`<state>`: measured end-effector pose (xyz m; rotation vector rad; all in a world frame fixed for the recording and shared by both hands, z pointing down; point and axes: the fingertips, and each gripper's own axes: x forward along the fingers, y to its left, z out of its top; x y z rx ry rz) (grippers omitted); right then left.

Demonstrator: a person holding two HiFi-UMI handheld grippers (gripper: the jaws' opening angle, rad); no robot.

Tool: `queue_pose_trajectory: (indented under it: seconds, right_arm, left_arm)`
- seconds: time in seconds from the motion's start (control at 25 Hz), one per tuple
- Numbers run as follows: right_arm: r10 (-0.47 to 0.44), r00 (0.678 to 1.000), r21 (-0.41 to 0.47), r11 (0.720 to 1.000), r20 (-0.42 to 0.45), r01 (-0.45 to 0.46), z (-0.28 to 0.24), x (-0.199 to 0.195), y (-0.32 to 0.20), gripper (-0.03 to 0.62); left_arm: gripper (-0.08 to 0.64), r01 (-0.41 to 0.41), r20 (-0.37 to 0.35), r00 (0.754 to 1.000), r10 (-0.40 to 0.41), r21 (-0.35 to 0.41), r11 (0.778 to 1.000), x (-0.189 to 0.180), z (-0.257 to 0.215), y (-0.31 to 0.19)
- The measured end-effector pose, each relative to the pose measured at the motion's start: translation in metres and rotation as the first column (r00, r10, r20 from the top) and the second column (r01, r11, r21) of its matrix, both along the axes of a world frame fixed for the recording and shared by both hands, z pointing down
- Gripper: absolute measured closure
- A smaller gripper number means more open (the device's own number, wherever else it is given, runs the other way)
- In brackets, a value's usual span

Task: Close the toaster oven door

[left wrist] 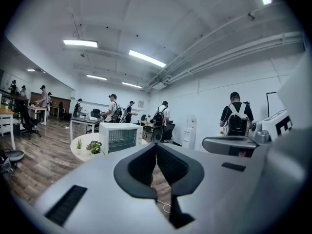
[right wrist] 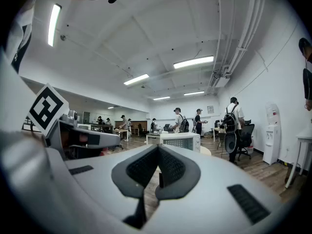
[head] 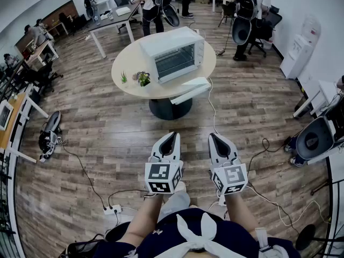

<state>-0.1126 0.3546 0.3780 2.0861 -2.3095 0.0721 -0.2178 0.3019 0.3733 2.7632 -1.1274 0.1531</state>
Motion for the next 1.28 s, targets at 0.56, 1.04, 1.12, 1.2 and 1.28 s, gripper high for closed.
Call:
queue_pose_trajectory:
  seconds: [0.56, 1.04, 1.12, 1.2, 1.28]
  right_arm:
    - [-0.009, 1.0, 0.001, 1.0, 0.008, 0.009, 0.005, 0.019, -0.107, 0.588]
    - [0.013, 1.0, -0.042, 0.999, 0.008, -0.013, 0.022, 0.044, -0.151, 0.526]
    - [0.015, 1.0, -0.051, 0.999, 0.011, -0.014, 0.025, 0.053, -0.159, 0.51]
    - [0.014, 1.0, -0.059, 0.998, 0.018, -0.013, 0.028, 0.065, -0.169, 0.497]
    - [0.003, 1.0, -0.066, 0.998, 0.024, -0.001, 0.032, 0.076, -0.18, 0.489]
  left_arm:
    - [0.535, -0.035, -0.026, 0.999, 0.034, -0.025, 0.999, 0.027, 0.006, -0.104]
    - [0.532, -0.056, 0.009, 0.998, 0.057, -0.031, 0.998, 0.045, 0.028, -0.155]
    - [0.516, -0.063, 0.01, 0.998, 0.063, -0.04, 0.997, 0.05, 0.031, -0.162]
    - [0.438, -0.073, 0.008, 0.997, 0.073, -0.051, 0.996, 0.057, 0.035, -0.169]
    - [0.402, -0.071, 0.01, 0.997, 0.071, -0.05, 0.996, 0.063, 0.037, -0.179]
